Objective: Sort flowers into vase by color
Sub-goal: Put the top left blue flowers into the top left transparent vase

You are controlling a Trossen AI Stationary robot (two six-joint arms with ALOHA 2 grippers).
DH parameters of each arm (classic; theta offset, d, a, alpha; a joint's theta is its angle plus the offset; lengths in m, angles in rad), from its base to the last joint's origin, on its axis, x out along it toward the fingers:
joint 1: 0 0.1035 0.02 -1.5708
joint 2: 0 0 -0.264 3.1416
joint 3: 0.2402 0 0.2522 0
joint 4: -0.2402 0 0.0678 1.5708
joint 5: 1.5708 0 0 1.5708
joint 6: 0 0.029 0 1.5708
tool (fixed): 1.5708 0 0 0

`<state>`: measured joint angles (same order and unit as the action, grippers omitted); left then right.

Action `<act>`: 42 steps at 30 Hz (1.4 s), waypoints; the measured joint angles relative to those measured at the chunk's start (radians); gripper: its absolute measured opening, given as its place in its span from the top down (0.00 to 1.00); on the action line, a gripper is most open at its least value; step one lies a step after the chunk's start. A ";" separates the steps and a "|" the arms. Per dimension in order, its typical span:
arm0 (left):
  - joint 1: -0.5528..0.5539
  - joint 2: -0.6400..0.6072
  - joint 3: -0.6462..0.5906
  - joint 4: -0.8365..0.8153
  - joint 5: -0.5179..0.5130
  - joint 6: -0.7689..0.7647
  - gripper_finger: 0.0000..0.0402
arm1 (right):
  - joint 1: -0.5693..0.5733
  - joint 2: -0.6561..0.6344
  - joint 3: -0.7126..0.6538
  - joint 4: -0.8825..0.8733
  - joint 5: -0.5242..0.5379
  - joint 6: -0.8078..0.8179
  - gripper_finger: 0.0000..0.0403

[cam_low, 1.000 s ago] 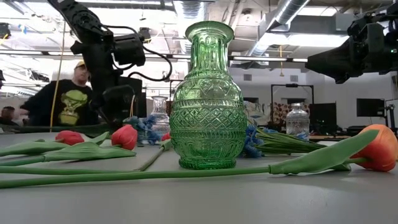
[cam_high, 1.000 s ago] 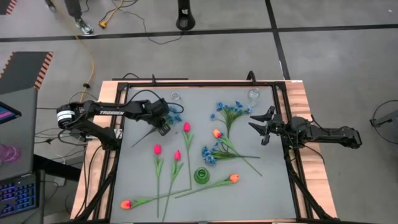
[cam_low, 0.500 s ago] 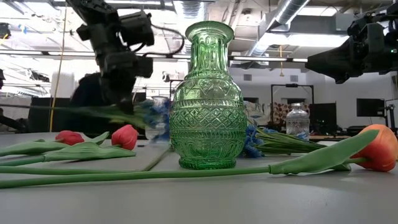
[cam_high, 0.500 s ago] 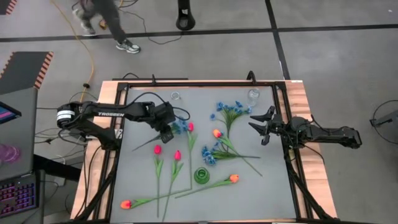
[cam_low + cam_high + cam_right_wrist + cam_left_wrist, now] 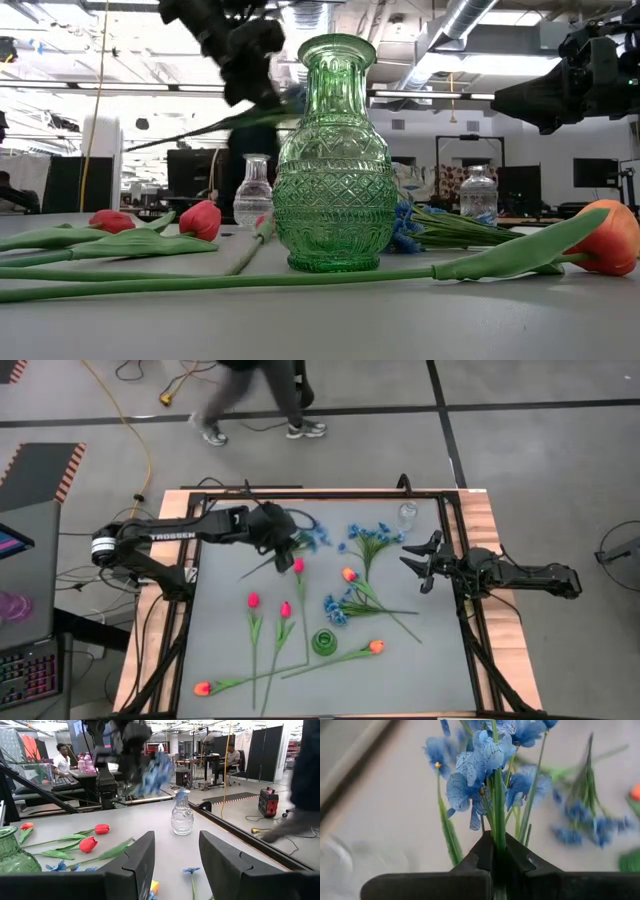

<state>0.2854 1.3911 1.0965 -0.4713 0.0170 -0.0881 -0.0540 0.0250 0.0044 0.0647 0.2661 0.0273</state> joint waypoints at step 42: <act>0.323 -0.063 -0.304 1.155 0.100 0.285 1.00 | 0.000 0.000 0.000 0.000 0.000 0.000 0.55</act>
<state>0.6088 1.3277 0.7924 0.6839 0.1169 0.1970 -0.0540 0.0250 0.0044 0.0643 0.2661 0.0273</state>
